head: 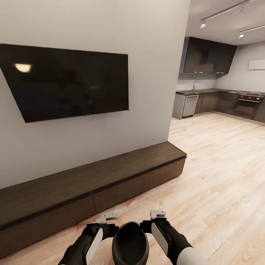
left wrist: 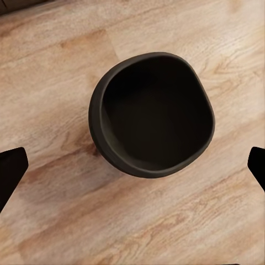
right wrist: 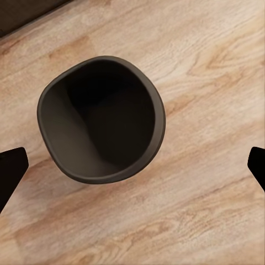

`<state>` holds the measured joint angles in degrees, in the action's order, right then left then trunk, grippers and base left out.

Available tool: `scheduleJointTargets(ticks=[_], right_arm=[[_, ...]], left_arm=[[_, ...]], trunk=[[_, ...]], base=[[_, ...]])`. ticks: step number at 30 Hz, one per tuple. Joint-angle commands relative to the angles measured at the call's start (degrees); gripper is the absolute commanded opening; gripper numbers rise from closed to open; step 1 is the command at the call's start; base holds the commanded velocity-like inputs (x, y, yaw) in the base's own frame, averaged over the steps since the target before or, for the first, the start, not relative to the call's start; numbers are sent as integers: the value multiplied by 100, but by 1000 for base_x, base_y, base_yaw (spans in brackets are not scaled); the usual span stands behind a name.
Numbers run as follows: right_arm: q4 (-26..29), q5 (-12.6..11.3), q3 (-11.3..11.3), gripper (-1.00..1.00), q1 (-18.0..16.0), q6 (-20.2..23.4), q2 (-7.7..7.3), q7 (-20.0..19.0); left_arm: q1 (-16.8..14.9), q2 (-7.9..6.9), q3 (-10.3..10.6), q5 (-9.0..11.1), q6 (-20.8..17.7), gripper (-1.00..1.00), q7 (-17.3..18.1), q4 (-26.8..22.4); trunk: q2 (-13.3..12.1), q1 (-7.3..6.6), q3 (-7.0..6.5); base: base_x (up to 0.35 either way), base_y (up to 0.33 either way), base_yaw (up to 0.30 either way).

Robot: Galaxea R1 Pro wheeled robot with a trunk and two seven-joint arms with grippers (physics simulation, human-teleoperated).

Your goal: Place each of the two pumpkins and all three candles from the living room inside a cabinet in the living room (use any cabinet), then make sure every cabinet is closed, and position the cauldron so it is next to a table in the living room.

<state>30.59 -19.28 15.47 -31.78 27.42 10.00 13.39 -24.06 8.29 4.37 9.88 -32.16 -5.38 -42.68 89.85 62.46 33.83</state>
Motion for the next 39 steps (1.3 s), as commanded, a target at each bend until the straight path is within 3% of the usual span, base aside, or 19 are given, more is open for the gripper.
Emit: scheduleJointTargets(ticks=[1, 39], right_arm=[[8, -50, 17, 100, -3, 18, 0, 50], [47, -50, 35, 100, -3, -30, 0, 50]], left_arm=[[-2, -3, 20, 60, -23, 100, -57, -10], [-2, -3, 12, 59, -8, 100, -42, -10]], trunk=[[45, 22, 24], [1569, 857, 707]], base=[[0, 0, 0], [0, 0, 0]])
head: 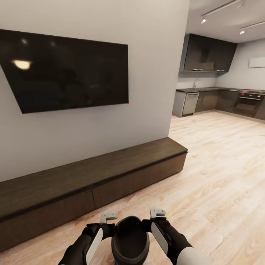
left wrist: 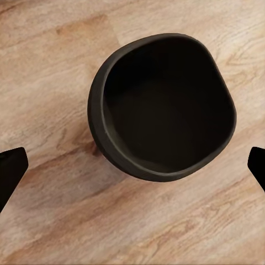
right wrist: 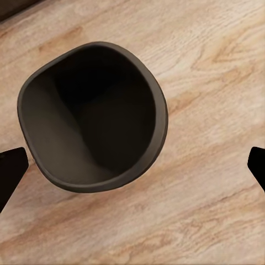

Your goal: Place each of the two pumpkins and all three candles from the living room inside a cabinet in the living room (use any cabinet), then make sure every cabinet is closed, and position the cauldron so it is next to a table in the living room.

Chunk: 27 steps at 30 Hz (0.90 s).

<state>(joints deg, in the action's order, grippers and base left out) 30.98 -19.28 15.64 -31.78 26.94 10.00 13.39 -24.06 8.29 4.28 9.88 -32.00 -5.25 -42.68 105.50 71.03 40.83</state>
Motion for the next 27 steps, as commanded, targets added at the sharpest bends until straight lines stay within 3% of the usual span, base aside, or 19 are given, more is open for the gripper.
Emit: scheduleJointTargets(ticks=[1, 27], right_arm=[[9, -50, 18, 100, -3, 16, 0, 48], [14, -41, 18, 100, -3, -29, 0, -100]], left_arm=[[-2, -3, 20, 59, -22, 100, -55, -9], [-2, -9, 20, 58, 9, 100, 5, -12]], trunk=[[44, 22, 24], [1087, 593, 491]], base=[[0, 0, 0], [0, 0, 0]])
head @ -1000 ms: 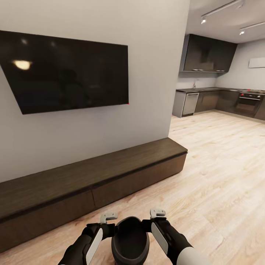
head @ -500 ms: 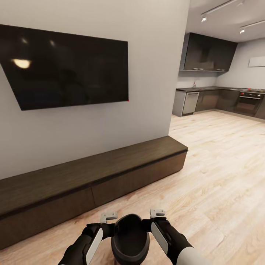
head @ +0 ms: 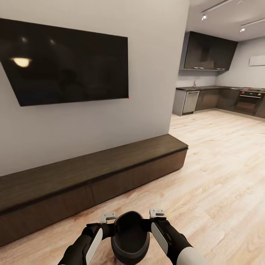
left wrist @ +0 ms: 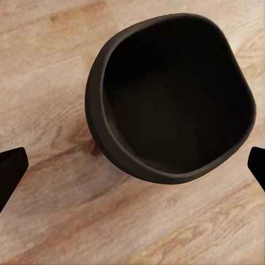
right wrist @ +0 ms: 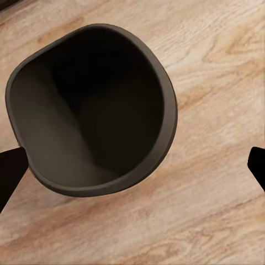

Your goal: Place each of the two pumpkins and all three candles from the living room inside a cabinet in the living room (use any cabinet), then make sure every cabinet is closed, and position the cauldron so it is next to a table in the living room.

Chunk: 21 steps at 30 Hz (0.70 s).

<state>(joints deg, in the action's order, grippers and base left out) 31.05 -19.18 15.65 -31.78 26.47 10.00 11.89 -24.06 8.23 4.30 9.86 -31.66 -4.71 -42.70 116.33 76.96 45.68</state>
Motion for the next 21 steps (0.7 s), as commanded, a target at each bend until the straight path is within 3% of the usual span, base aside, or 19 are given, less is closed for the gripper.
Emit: scheduleJointTargets(ticks=[1, 21], right_arm=[[7, -50, 17, 100, -3, 18, 0, 48], [6, -50, 17, 100, -3, 16, 0, 50]], left_arm=[[-2, -2, 18, 59, -25, 100, -49, -8], [-2, -6, 18, 54, -25, 100, -39, -7]], trunk=[[44, 22, 24], [846, 461, 383]], base=[[0, 0, 0], [0, 0, 0]])
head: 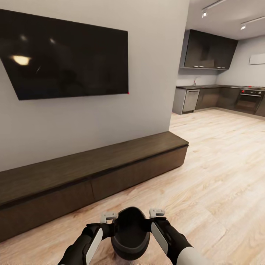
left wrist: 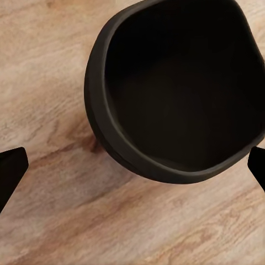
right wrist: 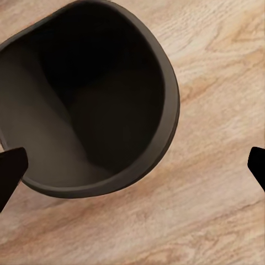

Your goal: Place each of the two pumpkins and all three candles from the living room inside a cabinet in the living room (use any cabinet), then make sure every cabinet is closed, and position the cauldron so it is next to a table in the living room.

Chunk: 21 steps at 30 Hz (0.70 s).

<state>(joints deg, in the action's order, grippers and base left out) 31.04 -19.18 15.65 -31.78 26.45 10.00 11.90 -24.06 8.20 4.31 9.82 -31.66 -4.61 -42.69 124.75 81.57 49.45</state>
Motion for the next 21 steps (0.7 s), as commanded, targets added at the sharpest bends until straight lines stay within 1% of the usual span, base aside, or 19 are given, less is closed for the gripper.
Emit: scheduleJointTargets(ticks=[1, 21], right_arm=[[7, -50, 17, 100, -3, 18, 0, 50], [-25, -76, 10, 100, -3, 1, 0, 50]], left_arm=[[-2, -3, 18, 60, -25, 100, -48, -10], [-2, -3, 18, 56, -16, 100, -40, -11]], trunk=[[44, 22, 24], [846, 461, 383]], base=[[0, 0, 0], [0, 0, 0]])
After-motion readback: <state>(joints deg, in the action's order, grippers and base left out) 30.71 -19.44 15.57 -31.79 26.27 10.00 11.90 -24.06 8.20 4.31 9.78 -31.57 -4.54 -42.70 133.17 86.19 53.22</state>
